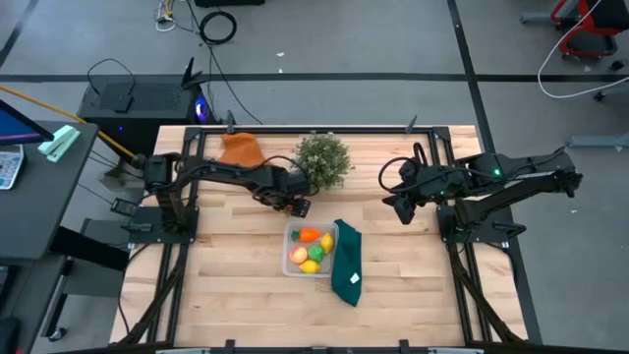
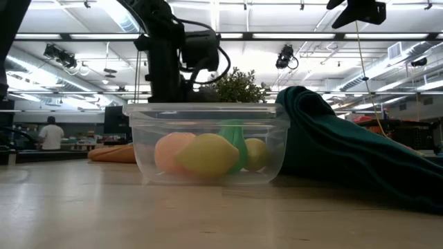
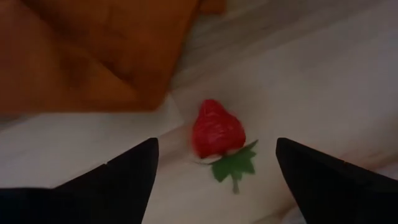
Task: Pick and placing Produce into tupperware
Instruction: Put the red strawberry into the transparent bin
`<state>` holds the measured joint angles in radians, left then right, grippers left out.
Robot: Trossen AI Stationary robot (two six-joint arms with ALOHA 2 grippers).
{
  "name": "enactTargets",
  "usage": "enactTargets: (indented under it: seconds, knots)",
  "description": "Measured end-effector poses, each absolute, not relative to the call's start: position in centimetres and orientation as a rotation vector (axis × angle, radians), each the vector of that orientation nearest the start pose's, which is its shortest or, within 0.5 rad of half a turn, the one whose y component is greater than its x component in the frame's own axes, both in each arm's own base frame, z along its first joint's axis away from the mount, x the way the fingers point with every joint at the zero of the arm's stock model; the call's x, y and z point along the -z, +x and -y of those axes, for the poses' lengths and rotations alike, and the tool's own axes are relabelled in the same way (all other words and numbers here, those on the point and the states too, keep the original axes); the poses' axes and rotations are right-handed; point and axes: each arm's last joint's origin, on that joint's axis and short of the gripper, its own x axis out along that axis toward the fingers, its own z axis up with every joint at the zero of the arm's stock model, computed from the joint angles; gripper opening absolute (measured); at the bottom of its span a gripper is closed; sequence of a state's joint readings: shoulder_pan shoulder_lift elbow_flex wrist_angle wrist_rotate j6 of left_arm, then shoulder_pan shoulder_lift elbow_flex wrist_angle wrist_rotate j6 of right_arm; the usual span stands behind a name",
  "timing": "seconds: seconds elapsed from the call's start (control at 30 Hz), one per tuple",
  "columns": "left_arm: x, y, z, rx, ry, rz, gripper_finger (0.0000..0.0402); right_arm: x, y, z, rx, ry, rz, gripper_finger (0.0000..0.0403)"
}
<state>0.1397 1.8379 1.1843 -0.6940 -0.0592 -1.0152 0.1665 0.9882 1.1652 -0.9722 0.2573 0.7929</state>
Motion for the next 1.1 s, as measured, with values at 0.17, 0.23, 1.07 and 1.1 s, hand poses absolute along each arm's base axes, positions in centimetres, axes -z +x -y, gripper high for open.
enactTargets:
  seconds: [0.17,0.23,1.07,1.1]
  knots:
    - [-15.27,34.2,-4.43,-0.848,-0.906,-1.159,0.0318,-35.78,17.13,-2.14,0.383,0.585,-0.695,0.0165]
    - [-15.29,34.21,-4.39,-0.856,-0.893,-1.151,0.0314,-35.78,17.13,-2.14,0.383,0.585,-0.694,0.0165]
    - [-15.33,34.33,-4.5,-0.882,-0.864,-1.118,0.0281,-35.79,17.13,-2.14,0.385,0.588,-0.693,0.0165]
    - [-15.33,34.33,-4.5,-0.882,-0.864,-1.118,0.0277,-35.78,17.14,-2.14,0.384,0.588,-0.693,0.0165]
